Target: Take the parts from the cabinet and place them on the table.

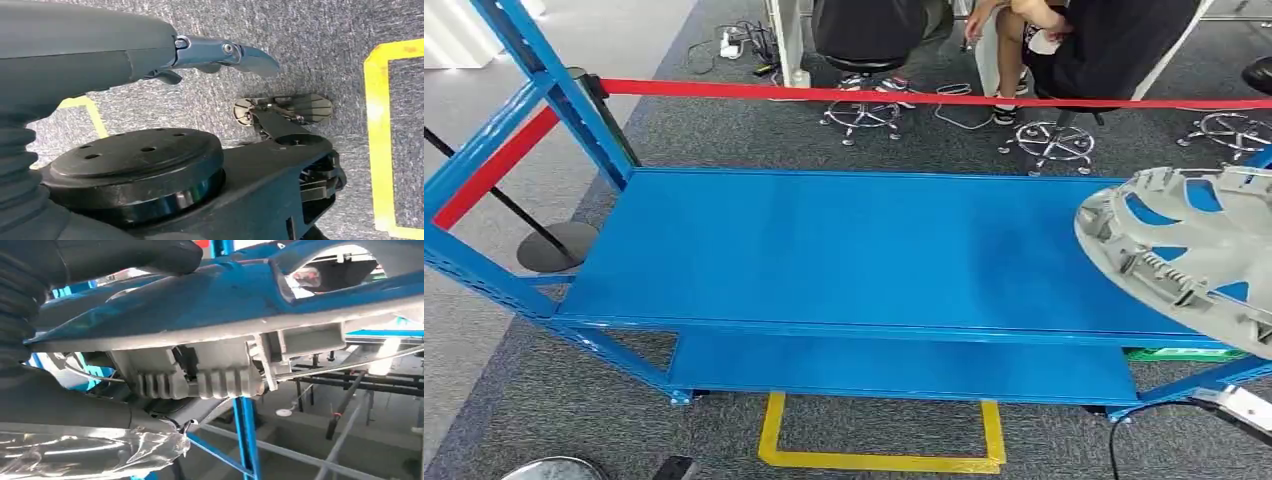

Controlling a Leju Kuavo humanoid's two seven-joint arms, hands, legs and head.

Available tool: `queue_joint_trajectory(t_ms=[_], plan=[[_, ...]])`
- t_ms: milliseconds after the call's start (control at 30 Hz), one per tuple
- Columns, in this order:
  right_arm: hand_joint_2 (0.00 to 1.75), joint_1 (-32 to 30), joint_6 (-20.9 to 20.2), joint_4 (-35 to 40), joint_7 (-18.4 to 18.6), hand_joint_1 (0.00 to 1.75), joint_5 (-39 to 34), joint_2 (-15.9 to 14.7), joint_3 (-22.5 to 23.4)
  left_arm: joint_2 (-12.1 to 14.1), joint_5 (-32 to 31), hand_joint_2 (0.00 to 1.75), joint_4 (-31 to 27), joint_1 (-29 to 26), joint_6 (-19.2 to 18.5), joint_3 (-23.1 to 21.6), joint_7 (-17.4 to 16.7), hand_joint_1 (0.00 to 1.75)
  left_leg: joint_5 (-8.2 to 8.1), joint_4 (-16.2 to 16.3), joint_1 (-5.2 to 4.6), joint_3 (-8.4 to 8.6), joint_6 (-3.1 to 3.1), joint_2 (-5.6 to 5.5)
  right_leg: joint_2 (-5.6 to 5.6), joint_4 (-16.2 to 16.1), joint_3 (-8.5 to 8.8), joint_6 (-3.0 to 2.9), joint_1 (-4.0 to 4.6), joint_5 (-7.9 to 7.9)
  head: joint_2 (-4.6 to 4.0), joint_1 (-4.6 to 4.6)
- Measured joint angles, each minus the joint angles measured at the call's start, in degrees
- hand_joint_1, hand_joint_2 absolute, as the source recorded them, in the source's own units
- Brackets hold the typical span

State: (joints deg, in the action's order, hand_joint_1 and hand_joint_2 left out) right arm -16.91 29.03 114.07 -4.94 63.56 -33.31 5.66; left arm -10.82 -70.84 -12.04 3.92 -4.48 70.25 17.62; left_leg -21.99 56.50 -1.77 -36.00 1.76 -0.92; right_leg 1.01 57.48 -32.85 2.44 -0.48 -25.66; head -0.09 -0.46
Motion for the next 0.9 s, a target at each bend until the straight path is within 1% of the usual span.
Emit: queue_joint_trajectory(t_ms=[200, 267, 400, 533, 633, 667, 767, 867, 900], plan=[[1.75, -0.36, 0.04, 0.61, -0.04, 1.75, -0.24, 0.57, 0.35, 0.0, 0.0, 1.75, 0.0, 0.0, 0.0, 0.0, 0.0, 0.0, 0.0, 0.0, 0.0, 0.0, 0.0, 0.0, 0.0, 0.0, 0.0, 0.0, 0.0, 0.0, 0.0, -0.02], [1.75, -0.5, 0.04, 0.74, -0.64, 1.75, -1.67, 0.68, 0.37, 0.0, 0.07, 1.75, 0.0, 0.0, 0.0, 0.02, 0.0, 0.0, 0.0, 0.0, 0.0, 0.0, 0.0, 0.0, 0.0, 0.0, 0.0, 0.0, 0.0, 0.0, 0.0, -0.02], [1.75, -0.95, 0.24, 1.86, -5.0, 1.75, -11.01, 1.88, 0.44, 0.0, 0.24, 1.75, 0.0, 0.0, 0.72, 0.13, -0.15, 0.0, 0.0, 0.0, 0.0, 0.0, 0.0, 0.0, 0.0, 0.0, 0.0, 0.0, 0.0, 0.0, 0.0, 0.0], [1.75, -1.18, 1.2, 3.84, -9.57, 1.75, -19.7, 4.28, 0.72, 0.0, 0.72, 1.75, 0.0, 0.0, 1.01, 0.35, -0.52, 0.0, 0.0, 0.0, 0.01, 0.0, 0.0, 0.0, 0.0, 0.0, -0.02, -0.03, 0.0, -0.03, 0.0, -0.02], [1.75, -1.18, 1.36, 5.4, -13.54, 1.75, -27.47, 6.54, 1.69, 0.0, 1.4, 1.75, 0.0, 0.0, 0.63, 0.7, -0.11, 0.0, 0.0, 0.0, 0.01, 0.0, -0.01, 0.0, -0.01, 0.0, -0.01, -0.05, 0.01, -0.05, 0.0, -0.02], [1.75, -1.18, 0.65, 5.99, -14.96, 1.75, -31.25, 7.41, 2.1, 0.0, 1.55, 1.75, 0.0, 0.0, 0.59, 0.96, 0.13, 0.0, -0.01, -0.01, 0.01, 0.0, -0.01, 0.0, -0.01, 0.0, -0.01, -0.05, 0.01, -0.06, 0.0, -0.02], [1.75, -1.15, -4.09, 7.19, -18.74, 1.75, -42.13, 9.88, 3.85, 0.0, 2.01, 1.75, 0.0, 0.02, 0.52, 1.55, 0.35, 0.0, -0.03, -0.01, 0.02, 0.02, -0.04, 0.0, 0.0, 0.0, -0.01, -0.06, 0.01, -0.06, 0.0, -0.02], [1.75, -1.17, -12.56, 7.78, -22.06, 1.75, -52.93, 12.69, 6.1, 0.0, 3.23, 1.75, 0.0, 0.01, 0.22, 2.23, 0.52, 0.0, -0.03, -0.01, 0.01, 0.02, -0.04, 0.0, 0.0, 0.0, -0.02, -0.05, 0.0, -0.06, 0.0, 0.0], [1.75, -1.27, -16.34, 7.91, -22.84, 1.75, -56.8, 13.38, 6.69, 0.0, 4.05, 1.75, 0.0, 0.03, 0.09, 2.71, 0.72, 0.0, -0.03, -0.01, 0.01, 0.02, -0.04, 0.0, 0.0, 0.0, -0.03, -0.05, 0.0, -0.06, 0.0, -0.02]])
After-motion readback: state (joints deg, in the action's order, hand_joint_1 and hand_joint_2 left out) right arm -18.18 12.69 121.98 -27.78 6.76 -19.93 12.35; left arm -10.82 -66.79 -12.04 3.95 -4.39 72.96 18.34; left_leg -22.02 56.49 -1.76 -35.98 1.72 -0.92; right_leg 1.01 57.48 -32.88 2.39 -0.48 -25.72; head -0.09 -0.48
